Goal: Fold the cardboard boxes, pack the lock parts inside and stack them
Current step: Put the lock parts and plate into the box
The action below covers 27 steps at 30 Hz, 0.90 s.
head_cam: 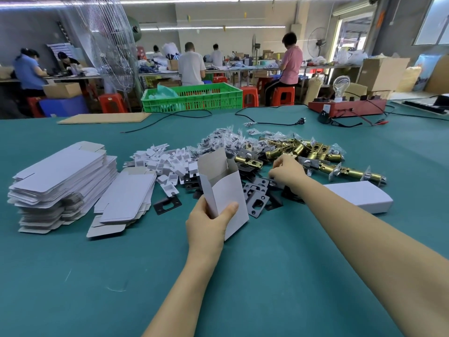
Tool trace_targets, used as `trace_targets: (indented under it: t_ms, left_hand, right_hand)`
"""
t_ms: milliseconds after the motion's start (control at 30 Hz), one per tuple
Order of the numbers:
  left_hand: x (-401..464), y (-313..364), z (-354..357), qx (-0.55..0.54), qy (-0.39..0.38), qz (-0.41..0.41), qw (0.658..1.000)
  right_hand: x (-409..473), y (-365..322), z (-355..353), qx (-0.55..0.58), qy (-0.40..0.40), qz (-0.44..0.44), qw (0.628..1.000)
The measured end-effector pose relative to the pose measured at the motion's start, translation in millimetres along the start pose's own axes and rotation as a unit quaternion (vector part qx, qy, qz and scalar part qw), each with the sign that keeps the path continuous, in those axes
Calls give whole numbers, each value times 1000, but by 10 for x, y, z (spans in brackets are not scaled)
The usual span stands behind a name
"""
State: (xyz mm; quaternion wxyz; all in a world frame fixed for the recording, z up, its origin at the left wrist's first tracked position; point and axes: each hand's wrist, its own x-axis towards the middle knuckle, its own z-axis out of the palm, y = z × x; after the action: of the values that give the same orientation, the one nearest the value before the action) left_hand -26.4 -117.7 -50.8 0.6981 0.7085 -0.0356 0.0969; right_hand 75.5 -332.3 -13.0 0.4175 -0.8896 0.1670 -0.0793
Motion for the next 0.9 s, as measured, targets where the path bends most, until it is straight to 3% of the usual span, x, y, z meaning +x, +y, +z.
trace_targets:
  t_ms: [200,367,433,567,767,900]
  left_hand:
    - [-8,-3,9,-3,-3,5,1000]
    - [-34,16,18,-8,-17,11,1000]
    - [-52,33,25,-9,-28,10,1000]
    - [-84,58,48,-9,-50,13,999]
    - [-102,89,53,1,-49,18,999]
    - [-123,103,75,26,-59,34,997]
  right_hand:
    - [-214,-1,-156,271,54,48,960]
    - [-520,-40,-314,520,-34,102,847]
    - [-642,-72,-357,539,-43,90,836]
    - [-844,-164,-473,511,-28,39,858]
    - [-1073,-310,-730,583,-87,5,808]
    - [-1135,-347,-893,573,-138,-7,808]
